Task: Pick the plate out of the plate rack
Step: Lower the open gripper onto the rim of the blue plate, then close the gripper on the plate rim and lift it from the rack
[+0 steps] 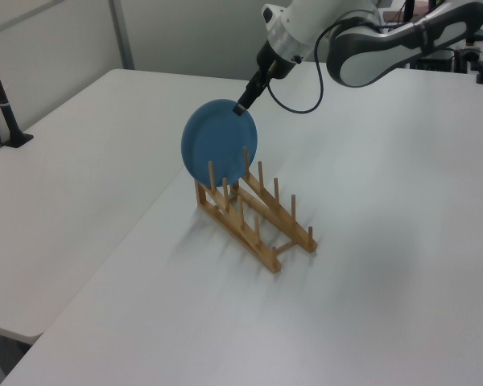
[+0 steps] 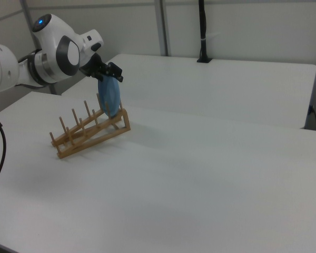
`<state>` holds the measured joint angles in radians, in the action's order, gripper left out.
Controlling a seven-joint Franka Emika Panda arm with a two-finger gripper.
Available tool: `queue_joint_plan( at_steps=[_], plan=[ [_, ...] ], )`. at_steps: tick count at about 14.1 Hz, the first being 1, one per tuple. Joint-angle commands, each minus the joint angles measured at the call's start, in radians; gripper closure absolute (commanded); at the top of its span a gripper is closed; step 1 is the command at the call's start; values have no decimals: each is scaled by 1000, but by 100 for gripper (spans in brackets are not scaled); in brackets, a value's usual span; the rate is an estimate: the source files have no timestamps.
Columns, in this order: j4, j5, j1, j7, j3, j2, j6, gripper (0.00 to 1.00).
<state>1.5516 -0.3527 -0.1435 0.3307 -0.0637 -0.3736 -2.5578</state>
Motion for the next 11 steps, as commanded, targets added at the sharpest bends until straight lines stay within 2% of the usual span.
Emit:
queue_joint_plan(
  at_steps=[1,3,8,11],
  plan=[
    [-68,-54,-8,42,12,-54,-2,9],
    [-80,-54,-8,42,12,-68,-4,19],
    [-81,-64,-7,96,12,-68,-4,60],
    [-79,-83,-7,97,12,-70,-4,94]
  ],
)
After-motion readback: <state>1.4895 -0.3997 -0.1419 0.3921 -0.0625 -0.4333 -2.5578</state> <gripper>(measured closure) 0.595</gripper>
